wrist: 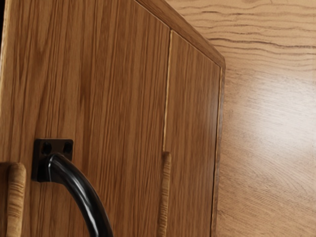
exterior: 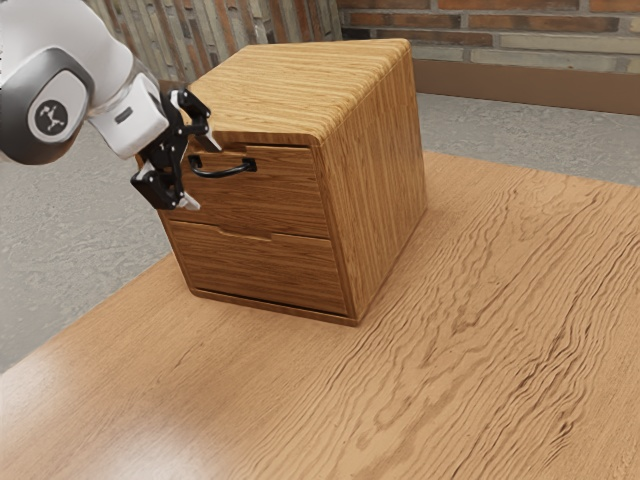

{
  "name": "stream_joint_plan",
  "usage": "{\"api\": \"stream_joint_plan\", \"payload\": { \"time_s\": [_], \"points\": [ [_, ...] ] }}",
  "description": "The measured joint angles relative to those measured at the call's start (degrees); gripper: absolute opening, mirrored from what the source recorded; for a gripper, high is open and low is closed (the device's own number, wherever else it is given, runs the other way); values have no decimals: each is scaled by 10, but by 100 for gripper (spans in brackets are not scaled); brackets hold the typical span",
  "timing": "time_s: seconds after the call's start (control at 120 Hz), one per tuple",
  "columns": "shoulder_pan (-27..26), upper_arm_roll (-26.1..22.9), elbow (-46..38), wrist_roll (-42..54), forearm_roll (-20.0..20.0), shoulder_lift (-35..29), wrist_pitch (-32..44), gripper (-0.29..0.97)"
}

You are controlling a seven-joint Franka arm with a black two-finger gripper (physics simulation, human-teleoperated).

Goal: Pull the drawer handle with one arm to open the drawer

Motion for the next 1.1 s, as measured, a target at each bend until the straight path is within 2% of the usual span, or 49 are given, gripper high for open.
{"api": "stream_joint_plan", "payload": {
  "time_s": [0.392,1.1],
  "points": [
    [4,0,-44,-4,0,-17,18,68],
    [11,-1,-54,-6,0,-21,50,68]
  ]
}}
